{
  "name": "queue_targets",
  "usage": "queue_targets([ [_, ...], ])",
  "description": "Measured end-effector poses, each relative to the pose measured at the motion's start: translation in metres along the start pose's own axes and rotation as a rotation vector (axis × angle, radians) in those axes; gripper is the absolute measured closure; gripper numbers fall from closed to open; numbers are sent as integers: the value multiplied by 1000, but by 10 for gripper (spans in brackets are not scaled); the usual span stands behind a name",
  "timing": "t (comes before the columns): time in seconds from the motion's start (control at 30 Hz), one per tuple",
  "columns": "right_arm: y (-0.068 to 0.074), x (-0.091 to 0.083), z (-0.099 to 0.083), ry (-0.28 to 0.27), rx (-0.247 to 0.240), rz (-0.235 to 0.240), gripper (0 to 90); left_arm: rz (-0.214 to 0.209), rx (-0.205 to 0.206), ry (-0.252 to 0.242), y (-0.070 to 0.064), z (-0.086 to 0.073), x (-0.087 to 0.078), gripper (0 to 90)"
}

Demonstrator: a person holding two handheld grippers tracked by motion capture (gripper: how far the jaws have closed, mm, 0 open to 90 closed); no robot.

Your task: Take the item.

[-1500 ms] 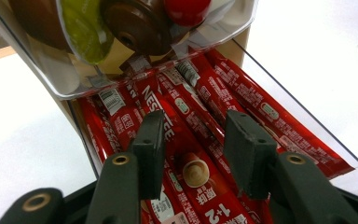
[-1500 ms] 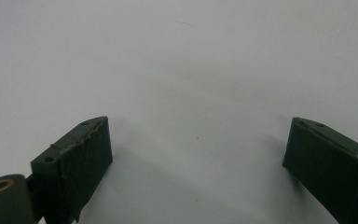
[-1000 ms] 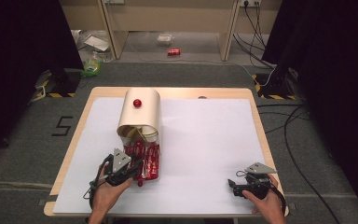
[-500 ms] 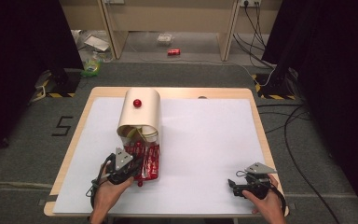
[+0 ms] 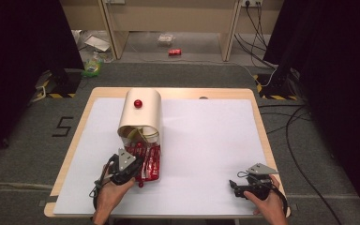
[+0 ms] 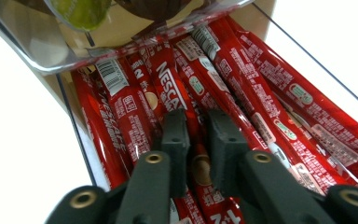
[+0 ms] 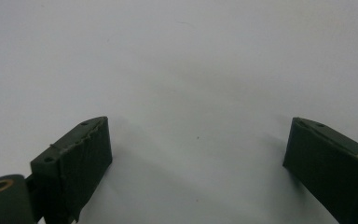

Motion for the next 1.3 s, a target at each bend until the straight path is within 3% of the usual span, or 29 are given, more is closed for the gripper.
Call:
queue_targets([
  [0.1, 0, 0, 0, 0, 0, 0, 77, -9, -20, -19, 0, 3, -2, 837],
  [0.43, 0, 0, 0, 3, 1, 1, 75, -59, -10, -12, -2, 13, -7, 860],
  [0.67, 0, 0, 0, 1, -2, 1, 73, -99, 20, 23, 1, 21, -16, 862],
  [0.9, 0, 0, 0, 2, 0, 2, 72, -139, 1, 39, 0, 24, -23, 864],
  [1.0, 0, 0, 0, 2, -1, 1, 71, -142, -1, 43, -2, 25, -23, 864],
  [1.3, 0, 0, 0, 3, -1, 2, 70, -117, 47, 62, -10, 26, -24, 866],
])
Point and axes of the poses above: each handheld gripper's, and its own axes: x roughly forward along the jaws, z roughly out of its top, y roughly to its left, the point moved 8 cm from there along x, roughly forward along the jaws, and after that the axes turned 4 degrees about z, right-handed, at the moved point
